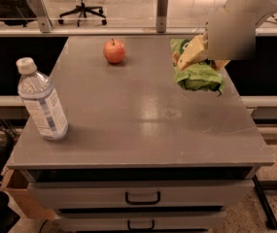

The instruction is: Move green rice chip bag near blue plastic bottle

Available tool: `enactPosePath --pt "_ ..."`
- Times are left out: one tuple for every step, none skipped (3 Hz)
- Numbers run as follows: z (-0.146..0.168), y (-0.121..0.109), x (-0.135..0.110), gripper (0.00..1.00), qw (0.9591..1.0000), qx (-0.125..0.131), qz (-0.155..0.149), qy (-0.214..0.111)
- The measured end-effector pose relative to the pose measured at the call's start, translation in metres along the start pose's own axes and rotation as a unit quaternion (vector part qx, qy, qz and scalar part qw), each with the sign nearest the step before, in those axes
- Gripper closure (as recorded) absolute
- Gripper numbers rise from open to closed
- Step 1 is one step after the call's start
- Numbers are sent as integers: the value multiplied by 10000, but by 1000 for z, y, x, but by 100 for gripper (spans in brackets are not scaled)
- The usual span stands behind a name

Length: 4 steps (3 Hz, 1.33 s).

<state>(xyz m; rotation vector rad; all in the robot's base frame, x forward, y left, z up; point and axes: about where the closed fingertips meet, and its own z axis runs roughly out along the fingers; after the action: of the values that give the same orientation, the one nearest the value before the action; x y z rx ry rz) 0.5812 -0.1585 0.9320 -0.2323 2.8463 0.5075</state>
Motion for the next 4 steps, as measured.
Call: enactPosePath --pt "-10 23 25 100 9983 -357 -454 -26" --pt "-10 62 51 100 9918 -571 -1144 27" --pt "6 113 72 100 9780 -756 -1928 264" --pt "22 158 88 100 9638 -820 -2497 445"
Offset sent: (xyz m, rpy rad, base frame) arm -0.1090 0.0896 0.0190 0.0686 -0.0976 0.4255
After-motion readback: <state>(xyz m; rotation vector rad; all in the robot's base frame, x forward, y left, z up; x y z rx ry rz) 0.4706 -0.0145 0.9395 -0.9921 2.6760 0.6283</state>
